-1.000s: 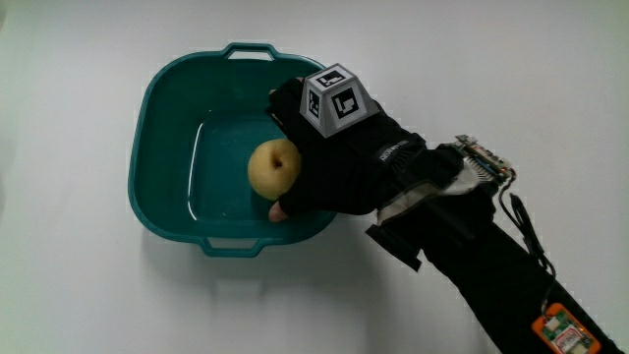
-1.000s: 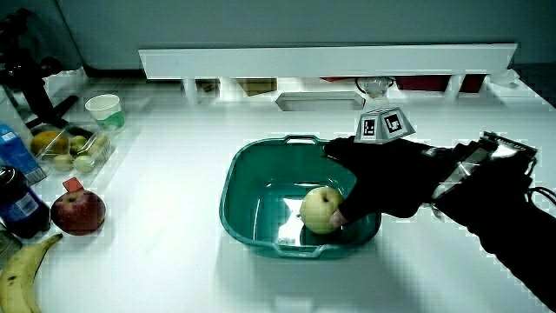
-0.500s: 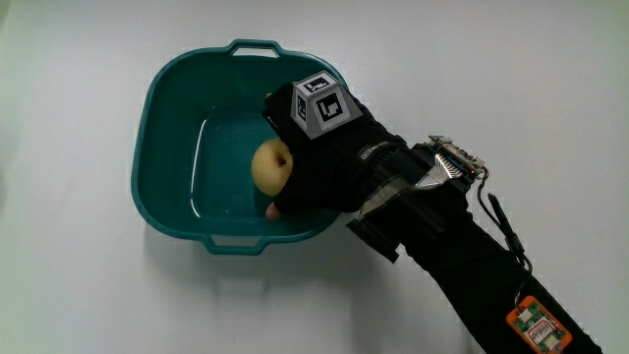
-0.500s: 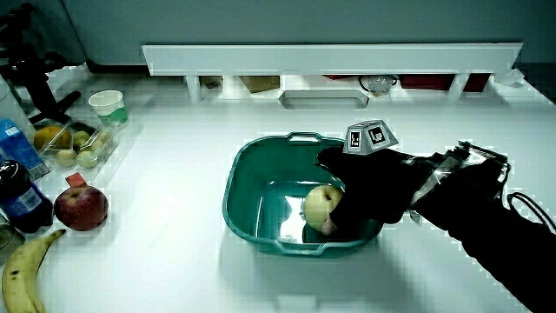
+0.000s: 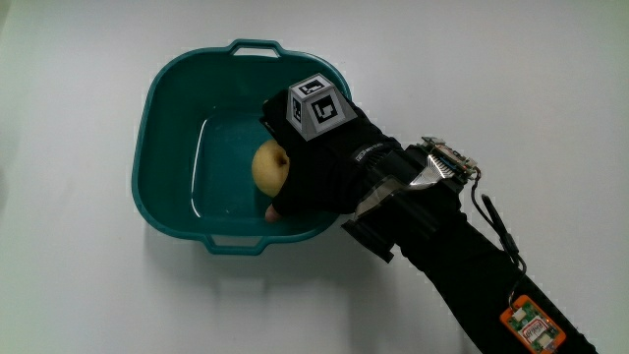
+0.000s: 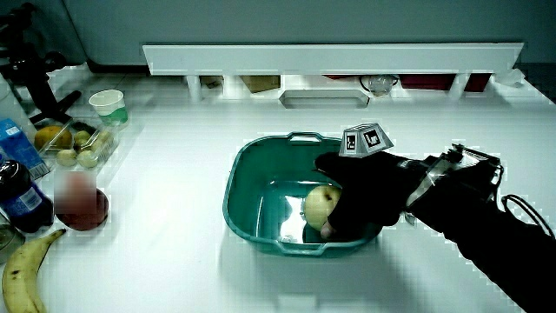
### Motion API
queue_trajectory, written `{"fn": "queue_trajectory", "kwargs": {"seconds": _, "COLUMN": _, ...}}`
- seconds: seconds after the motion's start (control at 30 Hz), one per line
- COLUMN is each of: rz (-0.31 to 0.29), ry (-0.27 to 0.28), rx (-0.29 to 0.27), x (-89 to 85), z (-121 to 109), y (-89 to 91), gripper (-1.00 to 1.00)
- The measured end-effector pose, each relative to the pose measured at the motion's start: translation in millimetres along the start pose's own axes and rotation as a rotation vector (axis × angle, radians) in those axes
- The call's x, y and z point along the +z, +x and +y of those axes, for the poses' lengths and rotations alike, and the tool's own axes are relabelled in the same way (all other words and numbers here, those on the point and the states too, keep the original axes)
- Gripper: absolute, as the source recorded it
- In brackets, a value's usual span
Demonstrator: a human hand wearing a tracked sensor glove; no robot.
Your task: Pick pear from plate
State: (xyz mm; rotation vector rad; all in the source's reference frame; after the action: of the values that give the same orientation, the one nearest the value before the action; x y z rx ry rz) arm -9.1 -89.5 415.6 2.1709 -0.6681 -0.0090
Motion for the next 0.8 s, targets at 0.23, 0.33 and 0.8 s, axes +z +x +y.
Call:
{"fn": "queue_trajectory", "kwargs": {"seconds": 0.23, "rz": -0.016, "ry": -0.016, "rx": -0.021, "x": -6.8, "z": 6, "y": -1.6, "gripper": 0.68}}
{"fn": "queue_trajectory", "kwargs": {"seconds": 0.33, "rz": -0.031, "ry": 0.009, "rx": -0.024, "x": -5.4, "z": 6, "y": -2.7, "gripper": 0.8}}
{"fn": "queue_trajectory", "kwargs": {"seconds": 0.8, "rz": -0.056, "ry": 0.02, "rx": -0.021, "x": -14.7, "z": 7, "y": -5.3, "gripper": 1.0}}
